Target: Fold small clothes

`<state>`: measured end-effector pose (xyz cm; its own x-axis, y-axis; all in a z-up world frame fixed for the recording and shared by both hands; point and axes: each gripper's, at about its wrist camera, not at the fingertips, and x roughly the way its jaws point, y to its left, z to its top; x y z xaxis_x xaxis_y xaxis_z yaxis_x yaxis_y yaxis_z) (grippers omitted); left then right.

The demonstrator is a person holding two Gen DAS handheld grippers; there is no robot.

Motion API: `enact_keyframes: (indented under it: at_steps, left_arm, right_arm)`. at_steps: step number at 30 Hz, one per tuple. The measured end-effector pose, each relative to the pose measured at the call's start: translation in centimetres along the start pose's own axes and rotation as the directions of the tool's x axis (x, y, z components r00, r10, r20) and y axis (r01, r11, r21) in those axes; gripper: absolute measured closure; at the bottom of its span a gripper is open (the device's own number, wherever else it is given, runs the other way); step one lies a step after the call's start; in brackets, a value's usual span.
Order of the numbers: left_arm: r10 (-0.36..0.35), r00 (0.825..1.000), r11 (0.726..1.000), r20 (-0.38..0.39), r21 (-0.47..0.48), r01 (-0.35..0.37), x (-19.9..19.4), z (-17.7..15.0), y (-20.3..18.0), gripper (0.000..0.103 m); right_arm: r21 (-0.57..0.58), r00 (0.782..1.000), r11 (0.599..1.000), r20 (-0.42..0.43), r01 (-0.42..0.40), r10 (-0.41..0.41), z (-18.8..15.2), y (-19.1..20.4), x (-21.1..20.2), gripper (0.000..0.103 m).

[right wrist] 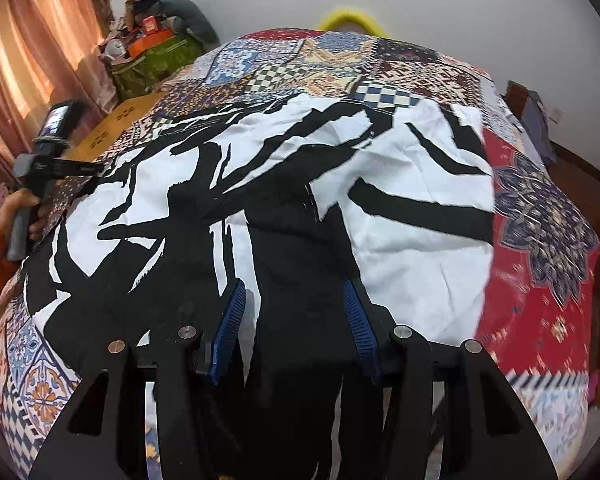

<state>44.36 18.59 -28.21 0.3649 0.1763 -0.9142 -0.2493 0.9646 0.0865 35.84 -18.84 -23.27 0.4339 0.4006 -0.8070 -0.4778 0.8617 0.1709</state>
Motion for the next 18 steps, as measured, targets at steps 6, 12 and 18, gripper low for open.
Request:
enact_keyframes:
  at_steps: [6,12,18]
  left_arm:
    - [-0.169,0.982,0.972,0.083,0.177,0.152,-7.6,-3.6,-4.1,0.076]
    - [-0.243,0.97,0.929,0.025,0.295,0.225,-8.3,-8.4,-9.6,0.041]
    - [-0.172,0.984,0.957,0.041,0.242,0.157,-6.9,-10.7,-7.0,0.023]
  right_arm:
    - [-0.031,0.997,0.999,0.061,-0.034,0.036,0.8,2.5,-2.3,0.055]
    - [-0.066,0.996,0.994,-0.036,-0.082,0.08,-0.1,5.3,1.0,0.055]
    - [-0.052,0.997,0.997,-0.051,-0.054,0.051,-2.6,2.6,0.4,0.056]
